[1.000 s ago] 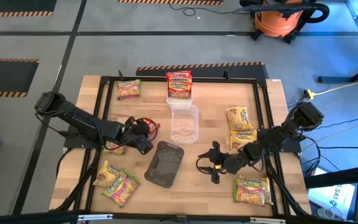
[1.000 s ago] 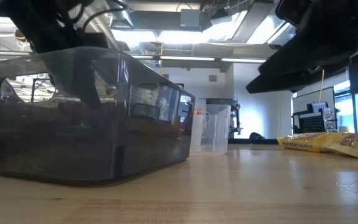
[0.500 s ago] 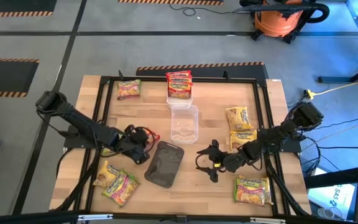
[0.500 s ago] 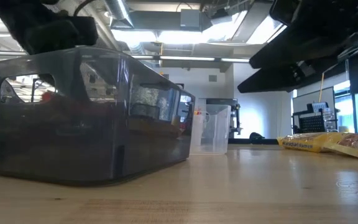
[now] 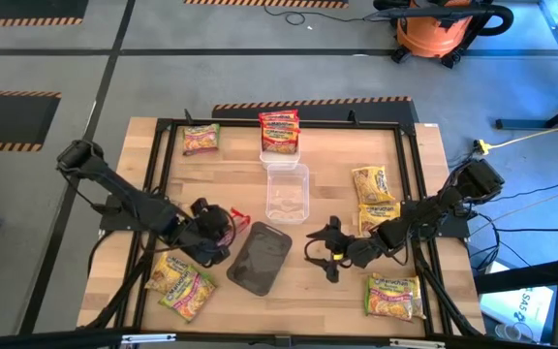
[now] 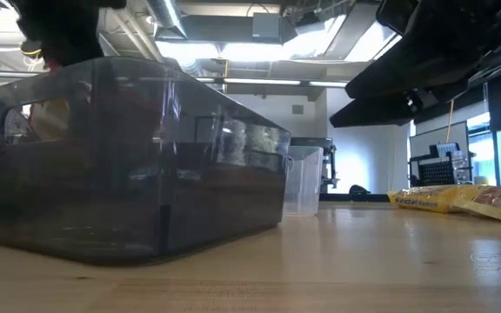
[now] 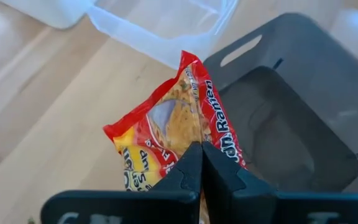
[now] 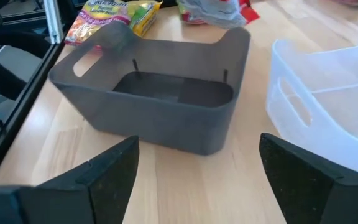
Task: Sort Maruchan noodles
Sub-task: Put the red noodle pack into the white bin
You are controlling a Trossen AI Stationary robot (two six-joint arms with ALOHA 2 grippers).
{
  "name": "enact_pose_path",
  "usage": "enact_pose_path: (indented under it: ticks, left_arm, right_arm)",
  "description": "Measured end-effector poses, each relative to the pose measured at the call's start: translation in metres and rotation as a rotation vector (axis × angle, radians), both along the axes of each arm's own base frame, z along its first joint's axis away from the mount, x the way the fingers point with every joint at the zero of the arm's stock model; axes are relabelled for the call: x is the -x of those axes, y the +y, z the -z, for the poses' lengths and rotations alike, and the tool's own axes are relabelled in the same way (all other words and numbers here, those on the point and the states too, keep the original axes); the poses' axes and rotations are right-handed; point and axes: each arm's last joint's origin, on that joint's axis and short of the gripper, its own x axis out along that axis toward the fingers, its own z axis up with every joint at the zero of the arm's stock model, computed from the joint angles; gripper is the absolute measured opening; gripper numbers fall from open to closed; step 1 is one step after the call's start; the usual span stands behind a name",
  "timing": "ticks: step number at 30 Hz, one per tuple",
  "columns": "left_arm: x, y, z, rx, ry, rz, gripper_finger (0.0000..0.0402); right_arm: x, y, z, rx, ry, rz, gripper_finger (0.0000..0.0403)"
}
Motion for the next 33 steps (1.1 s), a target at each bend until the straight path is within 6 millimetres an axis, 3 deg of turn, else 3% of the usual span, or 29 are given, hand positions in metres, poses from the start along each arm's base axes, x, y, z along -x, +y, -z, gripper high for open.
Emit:
enact_pose_path:
  ticks: [13,21,33]
  left_arm:
    - [-0.017,-0.024,-0.050,-0.035,-0.228,0.204,0.0000]
    - [-0.025,-0.030,-0.062,-0.056,-0.339,0.302,0.0000]
    - [-0.032,-0.027,-0.067,-0.061,-0.384,0.352,0.0000]
  right_arm:
    - [-0.021,-0.005,-0.025,0.182,-0.072,0.000,0.0308]
    - [-0.049,-0.022,-0.046,0.264,-0.188,-0.105,0.0308]
    - [-0.107,-0.023,-0.060,0.382,-0.297,-0.262,0.0308]
